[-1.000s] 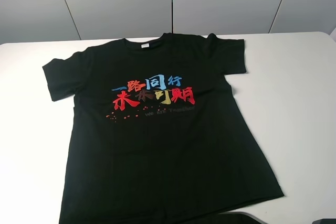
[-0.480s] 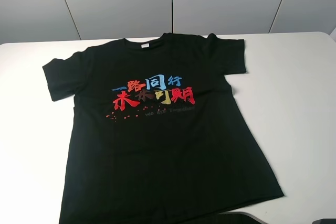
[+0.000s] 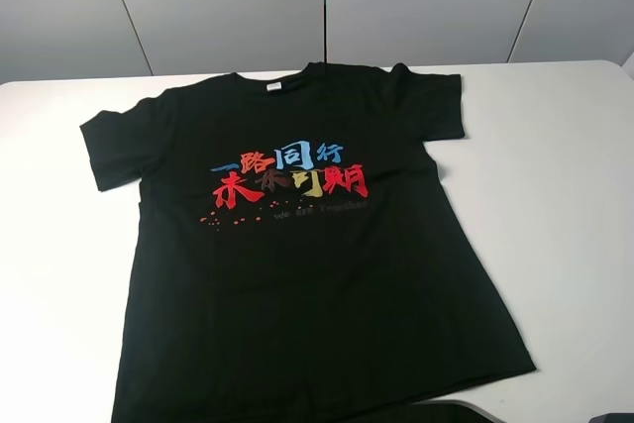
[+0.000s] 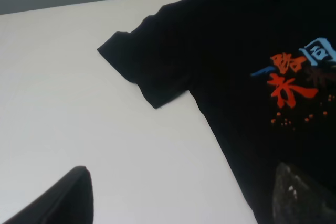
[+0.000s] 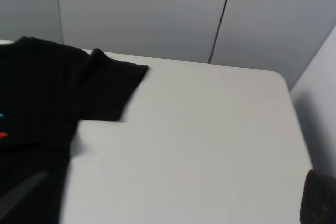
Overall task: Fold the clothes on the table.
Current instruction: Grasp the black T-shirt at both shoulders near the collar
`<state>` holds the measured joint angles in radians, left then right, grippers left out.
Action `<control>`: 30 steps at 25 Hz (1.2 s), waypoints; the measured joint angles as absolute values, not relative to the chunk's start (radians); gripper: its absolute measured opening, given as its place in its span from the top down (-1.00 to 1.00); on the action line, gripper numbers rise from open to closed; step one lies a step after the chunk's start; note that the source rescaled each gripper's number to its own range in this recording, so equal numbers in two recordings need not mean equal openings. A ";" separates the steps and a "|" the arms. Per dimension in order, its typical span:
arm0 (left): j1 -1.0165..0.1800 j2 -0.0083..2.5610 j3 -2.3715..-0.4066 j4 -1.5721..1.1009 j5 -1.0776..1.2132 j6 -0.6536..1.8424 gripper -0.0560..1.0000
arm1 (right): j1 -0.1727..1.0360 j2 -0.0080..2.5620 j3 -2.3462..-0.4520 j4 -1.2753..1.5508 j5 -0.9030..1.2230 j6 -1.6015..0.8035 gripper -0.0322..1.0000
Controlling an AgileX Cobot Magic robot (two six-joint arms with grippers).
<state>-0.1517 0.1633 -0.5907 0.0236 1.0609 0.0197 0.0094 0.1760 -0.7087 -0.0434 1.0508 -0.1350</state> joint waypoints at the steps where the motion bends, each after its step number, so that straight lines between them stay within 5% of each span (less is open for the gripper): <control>1: -0.152 0.207 -0.612 0.017 1.058 0.043 -1.00 | 0.009 0.238 -0.748 -0.062 1.064 -0.153 -1.00; 9: -0.152 0.619 -0.754 -0.016 1.022 0.297 -1.00 | 0.083 0.716 -0.942 -0.121 1.090 -0.365 -1.00; 18: -0.156 1.030 -0.805 -0.082 0.941 0.546 -1.00 | 0.250 1.155 -0.978 -0.121 0.863 -0.603 -1.00; 30: -0.334 1.498 -0.908 0.012 0.797 0.679 -1.00 | 0.362 1.647 -1.076 -0.157 0.782 -0.693 -1.00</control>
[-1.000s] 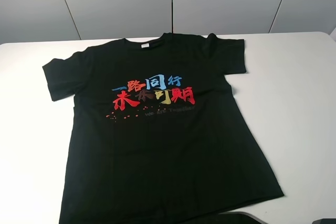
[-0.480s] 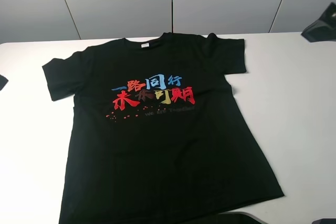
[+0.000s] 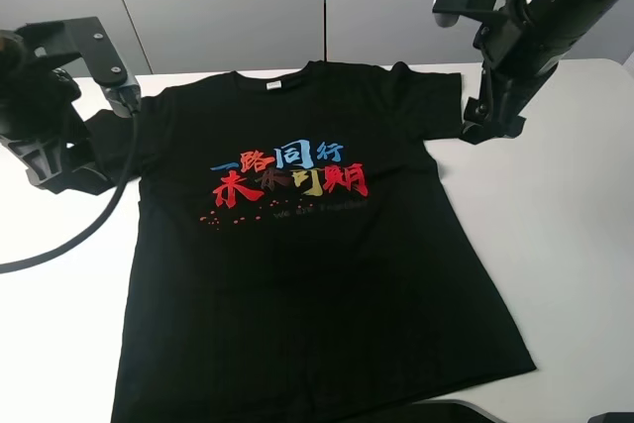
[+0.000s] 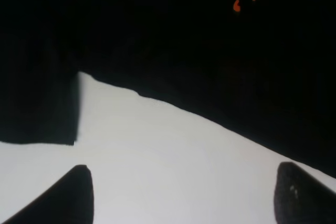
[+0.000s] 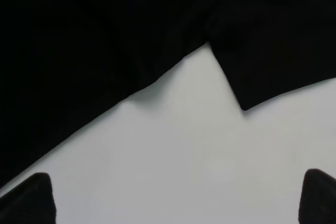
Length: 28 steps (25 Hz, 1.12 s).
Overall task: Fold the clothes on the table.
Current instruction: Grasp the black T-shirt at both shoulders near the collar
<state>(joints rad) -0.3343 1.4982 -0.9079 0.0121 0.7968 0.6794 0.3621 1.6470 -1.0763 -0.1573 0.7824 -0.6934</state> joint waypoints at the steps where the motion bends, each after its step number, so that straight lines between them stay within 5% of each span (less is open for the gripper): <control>1: -0.339 1.535 -0.918 0.014 0.790 0.682 -1.00 | 0.362 1.674 -1.087 -0.178 0.791 -0.696 -1.00; 7: -0.343 1.690 -0.976 0.016 0.751 0.762 -0.90 | 0.364 1.784 -1.126 -0.214 0.808 -0.726 -1.00; 13: -0.346 1.787 -0.999 0.016 0.733 0.816 -0.45 | 0.365 1.841 -1.132 -0.189 0.794 -0.765 -1.00; 20: -0.346 1.801 -1.000 0.065 0.658 0.820 -0.76 | 0.365 1.863 -1.137 -0.162 0.755 -0.769 -1.00; 28: -0.347 1.890 -1.002 0.187 0.587 0.820 -0.78 | 0.365 1.896 -1.138 -0.116 0.731 -0.794 -1.00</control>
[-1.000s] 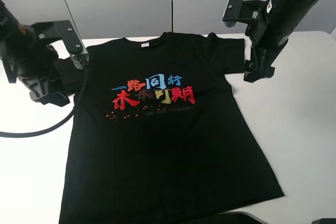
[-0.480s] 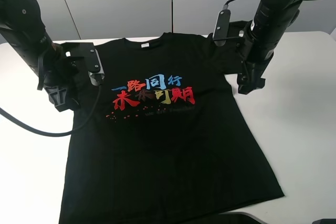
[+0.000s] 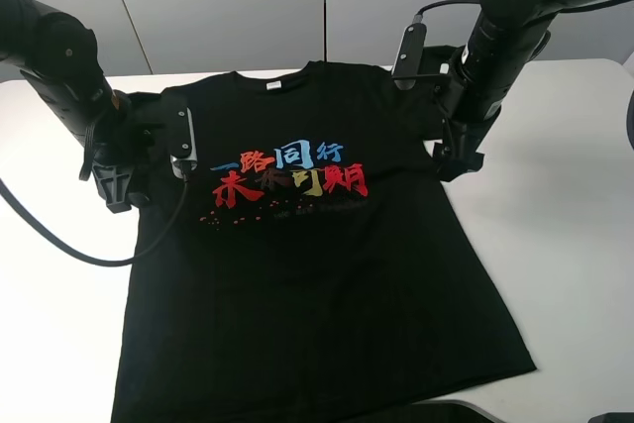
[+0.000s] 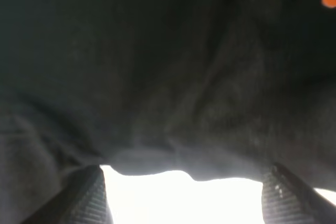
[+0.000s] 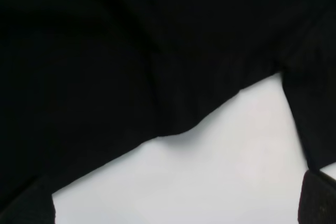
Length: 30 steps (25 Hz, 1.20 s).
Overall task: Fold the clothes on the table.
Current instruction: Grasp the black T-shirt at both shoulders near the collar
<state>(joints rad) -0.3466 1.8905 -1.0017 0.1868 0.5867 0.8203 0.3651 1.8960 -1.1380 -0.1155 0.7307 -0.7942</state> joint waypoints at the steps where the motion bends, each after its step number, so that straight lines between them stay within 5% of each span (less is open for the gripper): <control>1: -0.347 1.906 -1.002 0.189 0.580 0.820 -0.78 | 0.365 1.902 -1.138 -0.114 0.729 -0.797 -1.00; 14: -0.347 1.999 -1.033 0.164 0.558 0.854 -0.76 | 0.367 1.977 -1.166 -0.087 0.709 -0.827 -1.00; 21: -0.347 2.015 -1.042 0.140 0.604 0.868 -0.30 | 0.367 1.983 -1.170 -0.084 0.692 -0.827 -1.00; 30: -0.347 2.034 -1.055 0.140 0.636 0.868 -0.37 | 0.367 1.983 -1.170 -0.082 0.690 -0.827 -1.00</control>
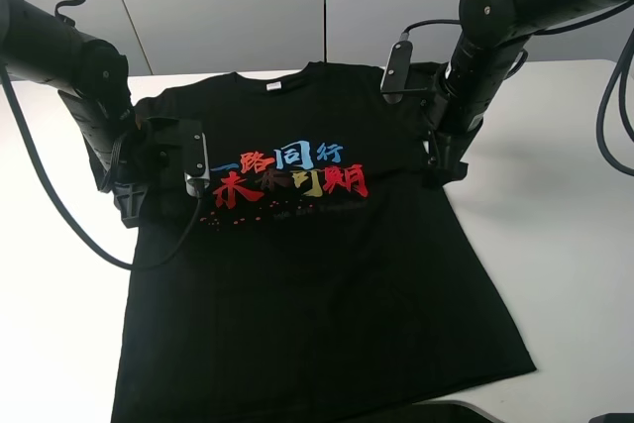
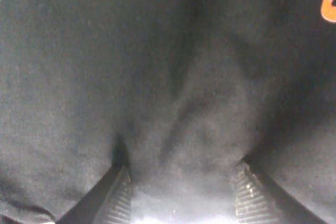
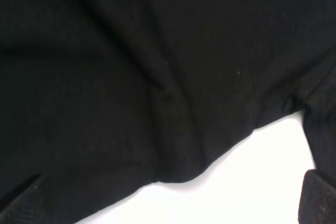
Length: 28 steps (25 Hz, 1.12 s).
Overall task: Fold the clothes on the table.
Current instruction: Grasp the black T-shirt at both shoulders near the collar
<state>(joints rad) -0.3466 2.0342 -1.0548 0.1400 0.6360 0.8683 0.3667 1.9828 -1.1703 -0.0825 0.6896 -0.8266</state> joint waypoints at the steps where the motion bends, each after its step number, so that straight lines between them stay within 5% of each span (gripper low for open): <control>1: -0.347 2.037 -1.057 0.140 0.641 0.868 -0.37 | 0.367 1.983 -1.170 -0.076 0.688 -0.827 -1.00; 8: -0.348 2.068 -1.100 0.134 0.706 0.866 -0.26 | 0.367 1.983 -1.170 -0.057 0.678 -0.827 -1.00; 17: -0.350 2.102 -1.162 0.138 0.812 0.866 0.85 | 0.367 1.983 -1.170 -0.041 0.667 -0.827 -0.92; 28: -0.350 2.103 -1.164 0.143 0.814 0.866 0.89 | 0.367 1.984 -1.170 -0.028 0.666 -0.858 -0.90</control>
